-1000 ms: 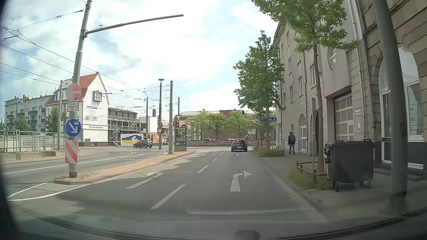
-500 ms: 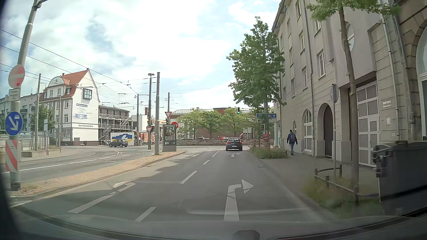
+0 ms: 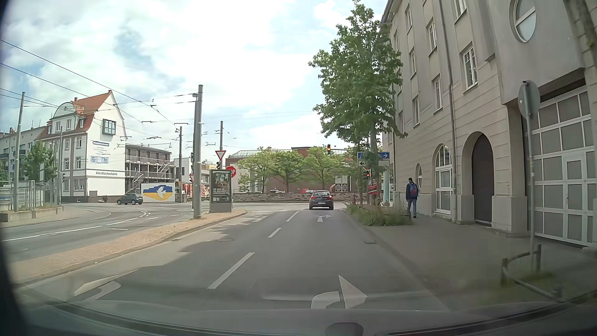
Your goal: Follow the waypoints while adhering to traffic rules and regulations
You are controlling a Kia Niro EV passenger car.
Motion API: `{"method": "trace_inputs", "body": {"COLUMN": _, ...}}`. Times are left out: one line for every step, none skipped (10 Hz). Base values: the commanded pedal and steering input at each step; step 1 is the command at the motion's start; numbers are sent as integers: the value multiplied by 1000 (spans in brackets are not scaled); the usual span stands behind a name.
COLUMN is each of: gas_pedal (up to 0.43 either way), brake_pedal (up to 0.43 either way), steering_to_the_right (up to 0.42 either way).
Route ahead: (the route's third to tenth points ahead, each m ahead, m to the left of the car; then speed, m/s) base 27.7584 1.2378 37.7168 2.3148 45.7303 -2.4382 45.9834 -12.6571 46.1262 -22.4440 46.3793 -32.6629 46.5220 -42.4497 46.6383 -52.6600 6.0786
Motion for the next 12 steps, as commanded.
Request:
{"method": "trace_inputs", "body": {"gas_pedal": 87, "brake_pedal": 30, "steering_to_the_right": 13}}
{"method": "trace_inputs", "body": {"gas_pedal": 79, "brake_pedal": 30, "steering_to_the_right": 11}}
{"method": "trace_inputs", "body": {"gas_pedal": 79, "brake_pedal": 30, "steering_to_the_right": 10}}
{"method": "trace_inputs", "body": {"gas_pedal": 79, "brake_pedal": 30, "steering_to_the_right": 9}}
{"method": "trace_inputs", "body": {"gas_pedal": 59, "brake_pedal": 30, "steering_to_the_right": 7}}
{"method": "trace_inputs", "body": {"gas_pedal": 47, "brake_pedal": 30, "steering_to_the_right": 7}}
{"method": "trace_inputs", "body": {"gas_pedal": 0, "brake_pedal": 30, "steering_to_the_right": 7}}
{"method": "trace_inputs", "body": {"gas_pedal": 0, "brake_pedal": 30, "steering_to_the_right": 7}}
{"method": "trace_inputs", "body": {"gas_pedal": 0, "brake_pedal": 30, "steering_to_the_right": 7}}
{"method": "trace_inputs", "body": {"gas_pedal": 0, "brake_pedal": 55, "steering_to_the_right": 6}}
{"method": "trace_inputs", "body": {"gas_pedal": 0, "brake_pedal": 91, "steering_to_the_right": 6}}
{"method": "trace_inputs", "body": {"gas_pedal": 0, "brake_pedal": 116, "steering_to_the_right": 3}}
